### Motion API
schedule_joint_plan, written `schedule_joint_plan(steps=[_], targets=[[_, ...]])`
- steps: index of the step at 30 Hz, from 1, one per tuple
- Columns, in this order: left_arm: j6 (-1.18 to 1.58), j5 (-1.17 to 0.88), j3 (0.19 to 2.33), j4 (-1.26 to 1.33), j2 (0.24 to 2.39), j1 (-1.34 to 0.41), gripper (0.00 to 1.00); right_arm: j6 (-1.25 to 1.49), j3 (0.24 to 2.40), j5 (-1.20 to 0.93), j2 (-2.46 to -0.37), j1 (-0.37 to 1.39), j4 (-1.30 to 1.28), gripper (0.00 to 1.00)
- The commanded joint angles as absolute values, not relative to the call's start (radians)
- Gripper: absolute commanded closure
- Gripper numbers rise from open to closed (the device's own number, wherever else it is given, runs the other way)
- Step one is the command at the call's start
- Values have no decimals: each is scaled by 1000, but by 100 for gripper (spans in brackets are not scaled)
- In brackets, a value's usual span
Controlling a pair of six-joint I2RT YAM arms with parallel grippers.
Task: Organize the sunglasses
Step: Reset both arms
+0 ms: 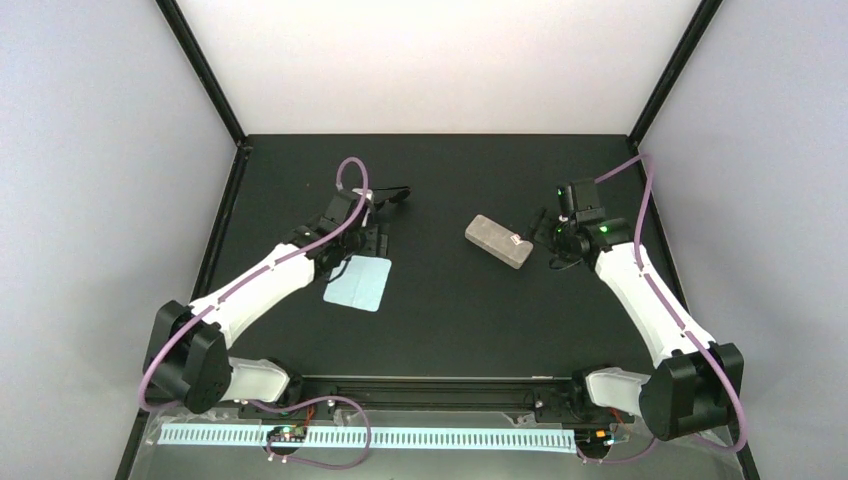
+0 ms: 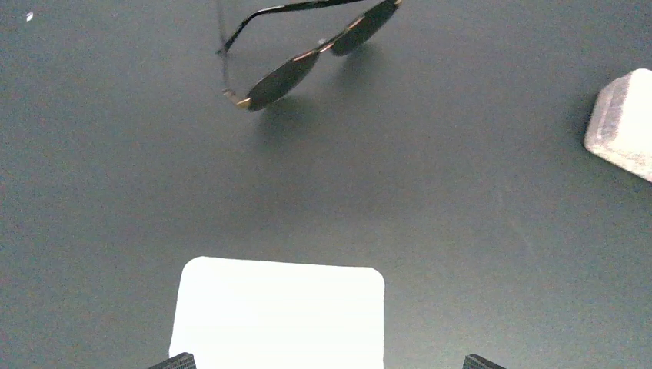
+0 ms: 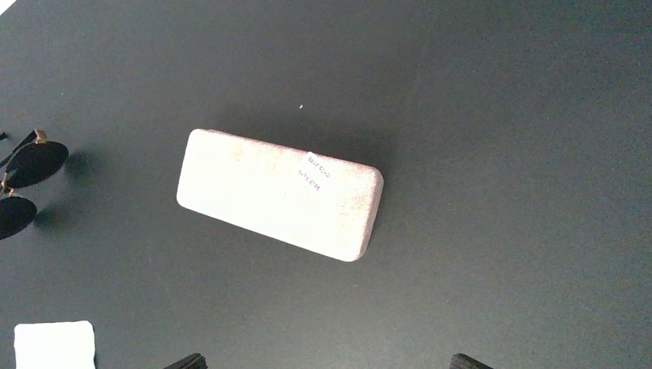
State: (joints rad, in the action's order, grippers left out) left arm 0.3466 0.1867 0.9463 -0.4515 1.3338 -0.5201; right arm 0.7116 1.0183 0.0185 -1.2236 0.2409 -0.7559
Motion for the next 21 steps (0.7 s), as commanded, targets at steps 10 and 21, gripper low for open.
schedule_joint_plan(steps=[10, 21], targets=[[367, 169, 1032, -747, 1072, -248, 5, 596, 1208, 98, -1192, 244, -833, 2], [383, 224, 1233, -895, 1058, -126, 1, 559, 1322, 189, -1070, 244, -844, 0]])
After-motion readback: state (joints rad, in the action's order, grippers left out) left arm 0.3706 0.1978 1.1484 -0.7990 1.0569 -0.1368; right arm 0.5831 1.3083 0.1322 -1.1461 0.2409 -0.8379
